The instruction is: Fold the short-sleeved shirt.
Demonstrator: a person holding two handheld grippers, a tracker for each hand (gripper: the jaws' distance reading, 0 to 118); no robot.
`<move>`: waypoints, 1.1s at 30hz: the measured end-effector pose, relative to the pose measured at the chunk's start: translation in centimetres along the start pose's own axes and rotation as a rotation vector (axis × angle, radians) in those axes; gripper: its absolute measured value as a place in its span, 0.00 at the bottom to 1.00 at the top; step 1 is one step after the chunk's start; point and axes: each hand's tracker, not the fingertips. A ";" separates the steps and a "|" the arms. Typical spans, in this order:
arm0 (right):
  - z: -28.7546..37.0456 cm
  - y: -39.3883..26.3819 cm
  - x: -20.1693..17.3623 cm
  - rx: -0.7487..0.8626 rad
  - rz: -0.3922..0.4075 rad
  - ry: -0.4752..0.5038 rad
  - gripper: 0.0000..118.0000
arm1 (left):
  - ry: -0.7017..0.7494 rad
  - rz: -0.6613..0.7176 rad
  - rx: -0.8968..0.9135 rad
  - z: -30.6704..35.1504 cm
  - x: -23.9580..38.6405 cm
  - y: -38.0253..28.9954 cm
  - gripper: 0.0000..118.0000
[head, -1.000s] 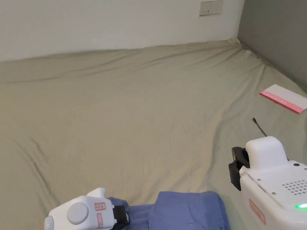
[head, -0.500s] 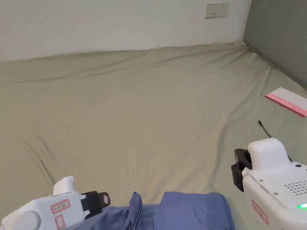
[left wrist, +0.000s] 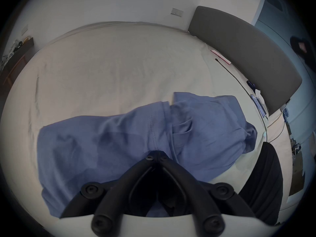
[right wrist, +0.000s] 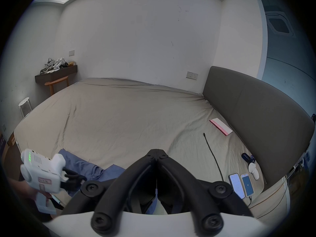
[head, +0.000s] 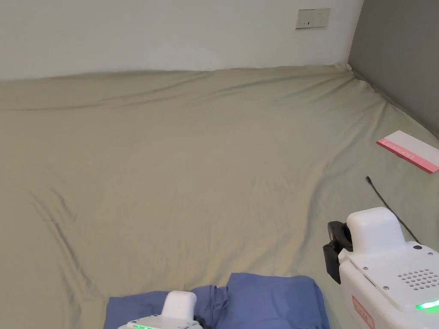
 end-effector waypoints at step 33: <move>-0.6 0.4 -1.4 -0.019 0.033 0.017 0.02 | -0.618 0.770 0.039 2.3 -24.3 -4.7 1.00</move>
